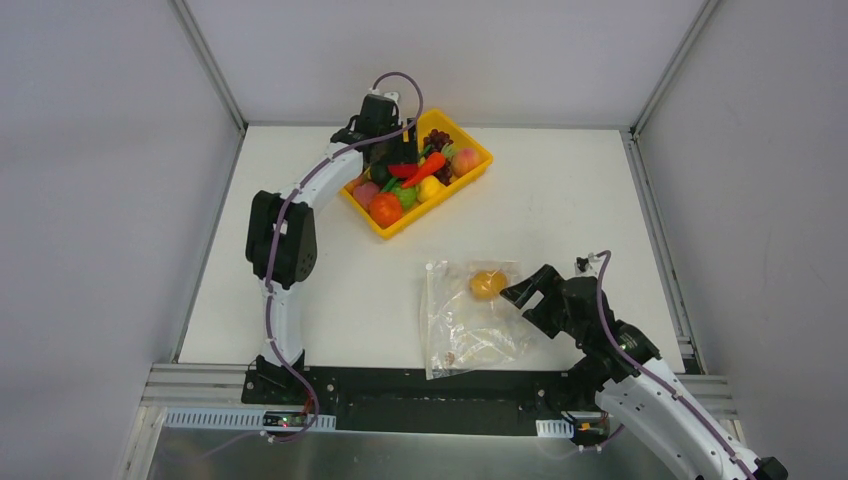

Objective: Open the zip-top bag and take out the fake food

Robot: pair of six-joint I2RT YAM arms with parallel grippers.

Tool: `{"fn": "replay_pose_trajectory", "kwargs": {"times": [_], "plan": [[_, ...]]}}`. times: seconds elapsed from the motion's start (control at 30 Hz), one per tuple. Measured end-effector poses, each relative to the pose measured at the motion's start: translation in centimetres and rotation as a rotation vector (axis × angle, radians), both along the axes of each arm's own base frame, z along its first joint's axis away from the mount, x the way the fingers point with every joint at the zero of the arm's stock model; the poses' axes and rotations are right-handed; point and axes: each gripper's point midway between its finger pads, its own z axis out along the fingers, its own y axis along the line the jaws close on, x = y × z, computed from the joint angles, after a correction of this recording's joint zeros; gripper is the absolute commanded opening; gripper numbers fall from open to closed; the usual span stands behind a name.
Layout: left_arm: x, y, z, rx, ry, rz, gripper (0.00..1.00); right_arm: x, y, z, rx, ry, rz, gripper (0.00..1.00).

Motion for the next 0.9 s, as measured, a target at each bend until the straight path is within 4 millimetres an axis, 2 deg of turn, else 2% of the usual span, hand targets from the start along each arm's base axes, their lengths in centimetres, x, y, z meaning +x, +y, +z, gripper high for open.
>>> {"fn": "replay_pose_trajectory", "kwargs": {"times": [0.2, 0.3, 0.63, 0.73, 0.83, 0.9], "plan": [[0.3, -0.7, 0.7, -0.006, -0.031, -0.044, 0.89, -0.1, 0.1, 0.0, 0.001, 0.005, 0.005, 0.91], [0.3, -0.7, 0.8, -0.001, -0.037, -0.05, 0.99, -0.2, 0.2, -0.1, 0.004, 0.008, 0.01, 0.91], [0.2, -0.6, 1.5, 0.006, -0.051, -0.056, 0.99, -0.4, 0.1, -0.1, 0.005, 0.014, 0.015, 0.91], [-0.2, -0.1, 3.1, -0.002, -0.063, -0.049, 0.99, -0.4, 0.1, -0.1, 0.005, 0.014, 0.015, 0.91], [-1.0, 0.7, 6.3, -0.044, -0.101, -0.018, 0.99, -0.4, 0.2, -0.2, 0.005, 0.015, 0.015, 0.91], [-2.0, 2.0, 8.5, -0.087, -0.123, 0.023, 0.99, -0.4, 0.2, -0.2, 0.006, 0.017, 0.018, 0.91]]}}
